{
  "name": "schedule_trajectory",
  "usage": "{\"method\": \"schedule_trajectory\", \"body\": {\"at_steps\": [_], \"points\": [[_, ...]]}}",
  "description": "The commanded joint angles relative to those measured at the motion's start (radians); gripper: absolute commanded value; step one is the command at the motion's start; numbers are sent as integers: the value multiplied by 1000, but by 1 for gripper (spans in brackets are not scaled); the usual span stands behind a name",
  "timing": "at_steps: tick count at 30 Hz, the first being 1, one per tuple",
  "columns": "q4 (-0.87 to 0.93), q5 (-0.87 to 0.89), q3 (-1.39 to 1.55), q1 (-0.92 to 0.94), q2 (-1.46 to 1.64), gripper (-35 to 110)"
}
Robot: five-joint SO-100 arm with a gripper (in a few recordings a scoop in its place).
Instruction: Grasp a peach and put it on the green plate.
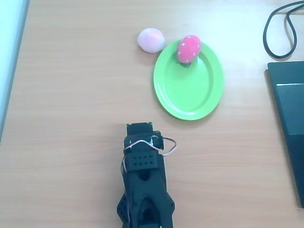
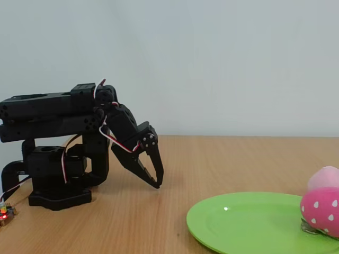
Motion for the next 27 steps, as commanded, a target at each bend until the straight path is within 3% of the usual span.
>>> {"method": "schedule_trajectory", "body": {"at_steps": [1, 13, 27], "points": [[5, 26, 15, -6, 8, -8], [-66, 14, -40, 15, -71, -8], [-152, 91, -798, 29, -822, -8]]}}
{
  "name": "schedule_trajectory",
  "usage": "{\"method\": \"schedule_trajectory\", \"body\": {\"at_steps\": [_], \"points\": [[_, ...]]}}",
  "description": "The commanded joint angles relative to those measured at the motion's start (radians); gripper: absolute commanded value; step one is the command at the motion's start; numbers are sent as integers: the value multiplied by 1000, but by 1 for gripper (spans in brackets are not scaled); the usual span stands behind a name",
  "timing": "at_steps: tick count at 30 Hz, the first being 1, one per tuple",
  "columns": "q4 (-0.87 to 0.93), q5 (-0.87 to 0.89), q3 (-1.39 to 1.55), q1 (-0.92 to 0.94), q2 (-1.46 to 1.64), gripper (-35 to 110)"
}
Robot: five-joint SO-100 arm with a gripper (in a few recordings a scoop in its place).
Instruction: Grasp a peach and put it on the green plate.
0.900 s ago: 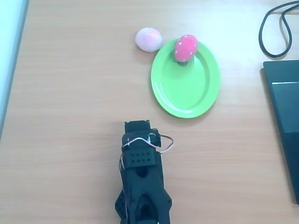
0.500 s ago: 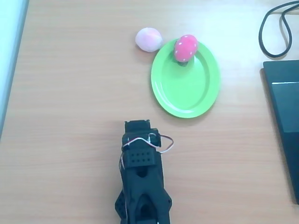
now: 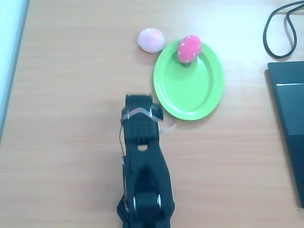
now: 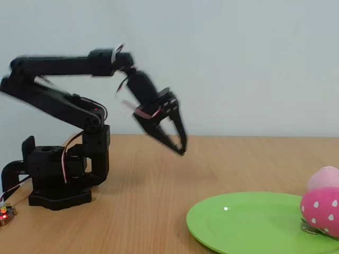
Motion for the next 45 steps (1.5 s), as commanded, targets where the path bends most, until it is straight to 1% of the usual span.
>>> {"method": "schedule_trajectory", "body": {"at_steps": [1, 5, 8, 11, 14, 19, 23, 27, 34, 39, 45], "points": [[-18, 15, -245, 17, -207, -8], [-14, 46, -497, 28, -425, -8], [-14, 63, -632, 49, -534, -8], [-14, 58, -730, 71, -620, -8], [-11, 12, -813, 95, -712, -6], [-12, 11, -973, 115, -876, -6], [-12, 11, -1100, 115, -989, -2], [-11, 3, -1204, 115, -1092, 7], [-5, 2, -1350, 107, -1252, 28], [0, 3, -1474, 101, -1376, 34], [9, 11, -1618, 94, -1523, 37]]}}
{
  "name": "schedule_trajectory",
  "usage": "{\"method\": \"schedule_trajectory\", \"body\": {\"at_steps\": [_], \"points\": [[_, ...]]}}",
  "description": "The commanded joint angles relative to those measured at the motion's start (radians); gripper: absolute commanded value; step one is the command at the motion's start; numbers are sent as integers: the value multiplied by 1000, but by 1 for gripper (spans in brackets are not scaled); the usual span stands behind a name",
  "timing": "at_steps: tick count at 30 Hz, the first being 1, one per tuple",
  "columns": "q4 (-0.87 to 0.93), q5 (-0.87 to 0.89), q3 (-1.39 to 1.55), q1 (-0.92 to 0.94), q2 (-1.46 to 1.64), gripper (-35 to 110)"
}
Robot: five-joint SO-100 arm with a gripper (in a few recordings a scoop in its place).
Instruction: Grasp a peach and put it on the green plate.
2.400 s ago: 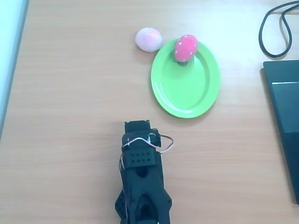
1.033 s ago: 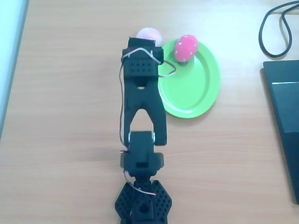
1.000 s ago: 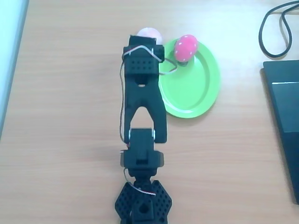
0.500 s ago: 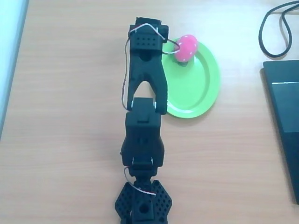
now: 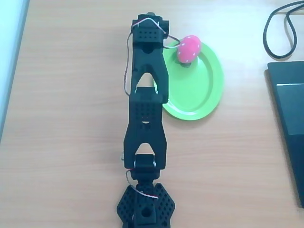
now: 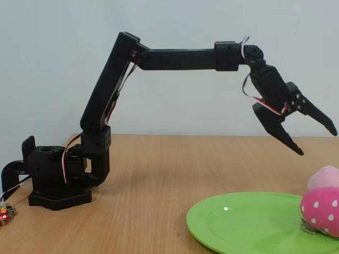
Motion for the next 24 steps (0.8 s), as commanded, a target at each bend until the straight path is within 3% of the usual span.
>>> {"method": "schedule_trajectory", "body": {"at_steps": [1, 16, 24], "points": [[15, 8, -86, 3, -37, 39], [15, 28, -187, -15, -184, 42], [9, 189, -218, 15, -212, 41]]}}
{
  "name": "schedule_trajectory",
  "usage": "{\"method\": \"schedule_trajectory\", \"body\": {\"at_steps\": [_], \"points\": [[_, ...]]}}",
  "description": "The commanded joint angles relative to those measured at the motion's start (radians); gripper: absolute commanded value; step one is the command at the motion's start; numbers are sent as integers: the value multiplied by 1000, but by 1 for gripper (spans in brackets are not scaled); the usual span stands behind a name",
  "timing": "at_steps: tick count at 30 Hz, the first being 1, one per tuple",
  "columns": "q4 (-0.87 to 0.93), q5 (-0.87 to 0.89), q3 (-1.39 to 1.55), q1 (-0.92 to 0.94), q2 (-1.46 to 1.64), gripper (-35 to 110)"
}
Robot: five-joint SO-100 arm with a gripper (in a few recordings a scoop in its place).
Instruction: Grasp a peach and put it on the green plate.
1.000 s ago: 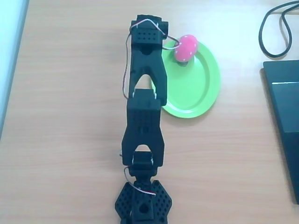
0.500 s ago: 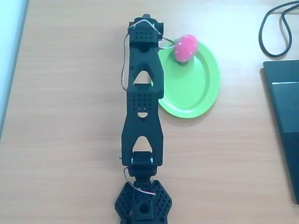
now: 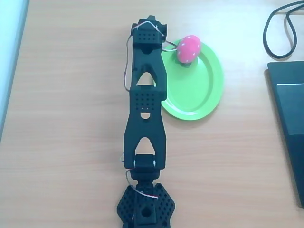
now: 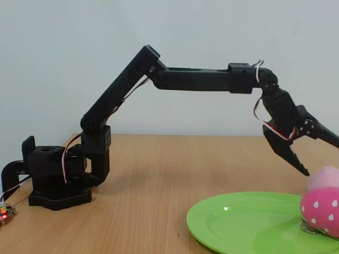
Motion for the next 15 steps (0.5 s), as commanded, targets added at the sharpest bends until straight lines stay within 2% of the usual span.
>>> {"method": "schedule_trajectory", "body": {"at_steps": [1, 9, 15], "points": [[9, 84, -41, 26, 15, 41], [9, 199, -28, 31, 6, 41], [9, 193, -3, 12, -5, 43]]}}
